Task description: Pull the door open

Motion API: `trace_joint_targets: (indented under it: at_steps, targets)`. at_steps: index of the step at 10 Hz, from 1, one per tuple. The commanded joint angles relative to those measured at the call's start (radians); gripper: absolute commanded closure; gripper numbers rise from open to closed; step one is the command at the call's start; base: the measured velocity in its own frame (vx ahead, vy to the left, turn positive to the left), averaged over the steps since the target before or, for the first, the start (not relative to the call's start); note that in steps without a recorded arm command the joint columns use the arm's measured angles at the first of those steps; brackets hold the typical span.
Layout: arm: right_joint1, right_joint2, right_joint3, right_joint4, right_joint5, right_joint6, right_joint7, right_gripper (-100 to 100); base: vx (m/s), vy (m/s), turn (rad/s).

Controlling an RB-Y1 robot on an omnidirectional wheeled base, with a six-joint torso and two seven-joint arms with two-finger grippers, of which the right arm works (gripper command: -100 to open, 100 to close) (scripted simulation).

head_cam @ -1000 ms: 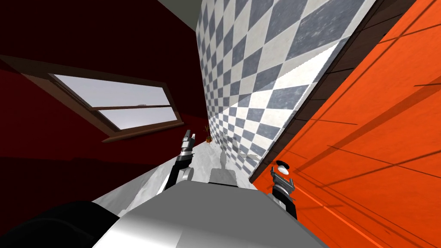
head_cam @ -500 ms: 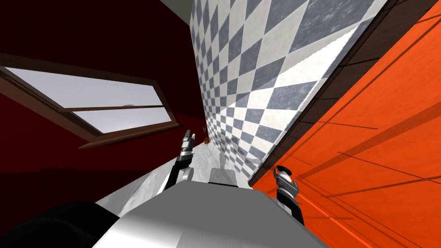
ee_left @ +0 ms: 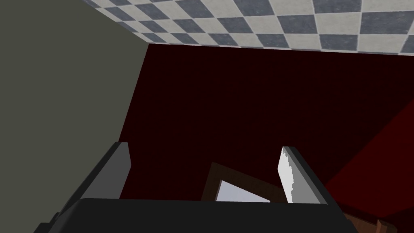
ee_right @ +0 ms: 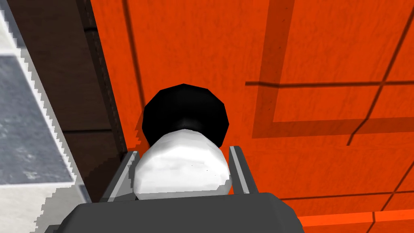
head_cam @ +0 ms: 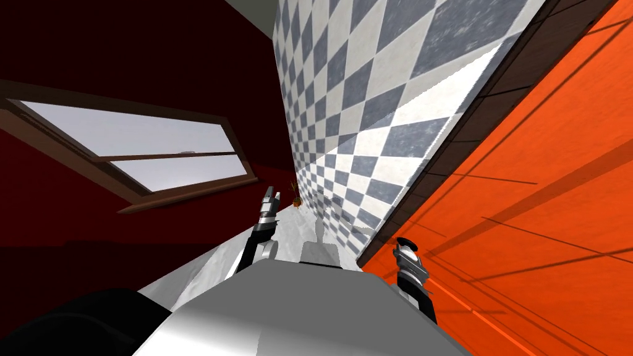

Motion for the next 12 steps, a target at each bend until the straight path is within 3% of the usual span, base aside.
trace_joint_targets:
  at_steps: [1, 11, 12]
  targets:
    - [-0.001, 0.000, 0.000, -0.002, 0.000, -0.002, -0.001, 100, 0.000, 0.000, 0.000]
    - [0.016, -0.027, 0.108, -0.059, 0.065, 0.023, -0.065, 100, -0.194, 0.034, 0.052]
    - [0.029, -0.023, 0.096, -0.079, 0.057, 0.032, -0.050, 100, -0.105, 0.005, 0.025]
